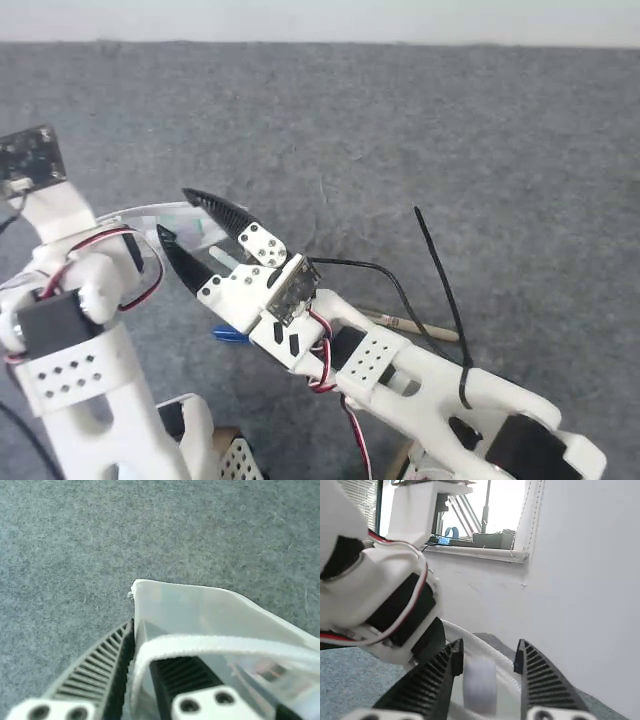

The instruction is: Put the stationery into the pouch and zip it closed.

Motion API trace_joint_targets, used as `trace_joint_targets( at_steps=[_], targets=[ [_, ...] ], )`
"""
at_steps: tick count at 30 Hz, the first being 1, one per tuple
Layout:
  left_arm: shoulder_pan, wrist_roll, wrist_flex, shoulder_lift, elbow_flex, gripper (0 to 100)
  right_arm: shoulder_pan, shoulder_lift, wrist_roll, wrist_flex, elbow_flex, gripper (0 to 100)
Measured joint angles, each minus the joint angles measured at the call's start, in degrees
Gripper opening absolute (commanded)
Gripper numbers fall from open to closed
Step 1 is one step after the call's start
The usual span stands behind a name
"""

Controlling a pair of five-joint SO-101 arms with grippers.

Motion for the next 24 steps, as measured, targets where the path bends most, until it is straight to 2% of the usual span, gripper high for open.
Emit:
trace_joint_targets(
  at_steps=[16,24],
  targets=[
    [-0.3,0.0,0.0,0.1,0.0,1,0.0,-0.6,0.2,0.0,1.0,13.5],
    [-3.9,0.0,0.0,0.2,0.1,1,0.0,-1.8,0.2,0.7,1.1,13.5]
  ],
)
